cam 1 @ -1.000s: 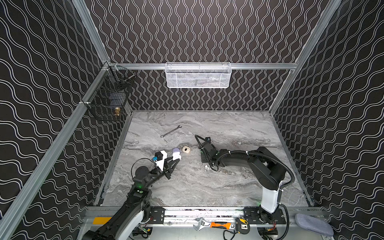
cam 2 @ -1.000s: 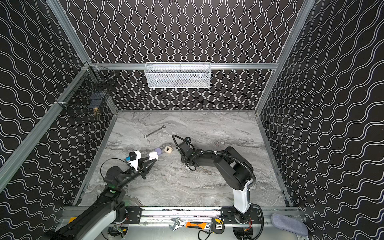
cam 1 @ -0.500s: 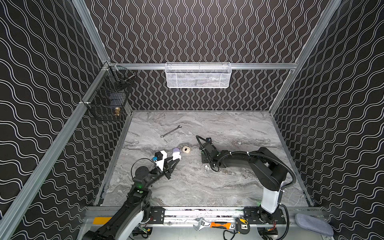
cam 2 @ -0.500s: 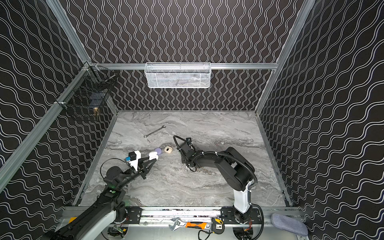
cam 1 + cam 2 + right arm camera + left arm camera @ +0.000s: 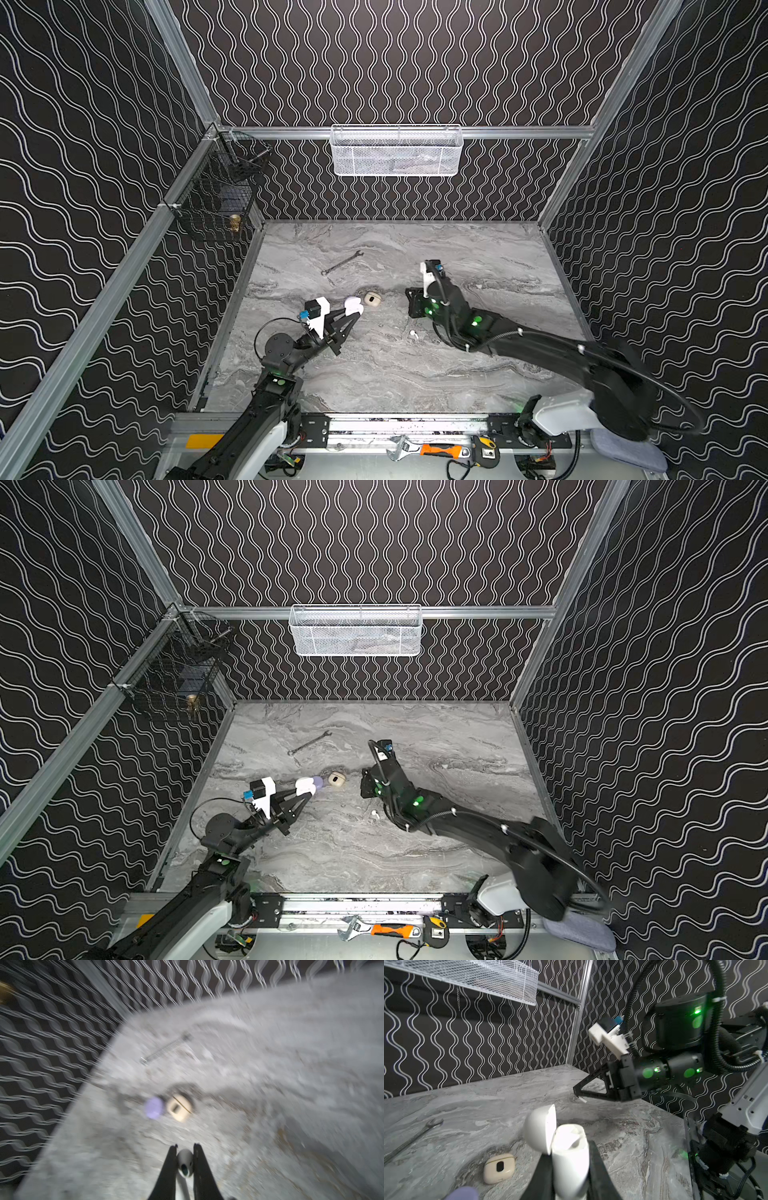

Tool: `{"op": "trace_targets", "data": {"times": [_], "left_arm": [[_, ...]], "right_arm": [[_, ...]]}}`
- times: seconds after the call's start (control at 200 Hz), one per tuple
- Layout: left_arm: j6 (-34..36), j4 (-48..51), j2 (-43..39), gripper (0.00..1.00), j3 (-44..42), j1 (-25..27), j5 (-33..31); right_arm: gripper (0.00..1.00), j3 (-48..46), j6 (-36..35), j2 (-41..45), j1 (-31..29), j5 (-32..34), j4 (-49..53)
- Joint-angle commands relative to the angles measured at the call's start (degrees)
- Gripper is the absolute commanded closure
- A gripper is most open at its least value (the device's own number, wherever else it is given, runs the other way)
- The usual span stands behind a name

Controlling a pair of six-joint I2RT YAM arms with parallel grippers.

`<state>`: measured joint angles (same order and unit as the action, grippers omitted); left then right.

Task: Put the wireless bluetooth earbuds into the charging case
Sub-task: 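Lift the white earbud and carry it toward the case in the left gripper, then lower the white earbud toward the open case opening with the right gripper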

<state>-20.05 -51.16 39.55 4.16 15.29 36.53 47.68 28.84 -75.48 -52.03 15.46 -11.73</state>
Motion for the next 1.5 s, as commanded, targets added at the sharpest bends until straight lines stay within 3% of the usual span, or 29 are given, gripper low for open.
{"op": "trace_targets", "data": {"times": [0.0, 0.25, 0.395, 0.811, 0.991, 1.216, 1.496], "left_arm": [[-4.9, -12.7, 1.5, 1.0, 0.9, 0.0, 2.7], [-14.3, -35.6, 8.0, 1.0, 2.3, 0.0, 7.6], [-16.9, -37.3, 8.3, 1.0, 4.2, 0.0, 8.9], [-14.4, -24.4, -2.8, 1.0, 4.4, 0.1, 9.3], [-12.7, -25.3, -3.6, 1.0, 3.7, 1.7, 12.3], [-2.4, -21.9, -2.8, 1.0, 1.7, 7.0, 11.1], [11.4, -2.9, -12.4, 1.0, 2.0, 13.1, 7.2]], "right_arm": [[0.92, -2.7, -4.4, 6.6, -2.3, -2.3, -13.1], [0.91, -7.9, -12.8, 14.1, -11.7, -9.2, -31.8], [0.9, -7.2, -16.3, 11.6, -16.6, -11.0, -38.2], [0.9, -3.0, -19.7, 5.6, -21.4, -13.9, -41.9], [0.9, -5.7, -22.6, 7.0, -23.3, -13.2, -44.5], [0.9, -11.9, -24.4, 9.3, -23.8, -11.6, -48.9], [0.89, -15.5, -26.7, 7.5, -23.9, -11.6, -54.2]]}}
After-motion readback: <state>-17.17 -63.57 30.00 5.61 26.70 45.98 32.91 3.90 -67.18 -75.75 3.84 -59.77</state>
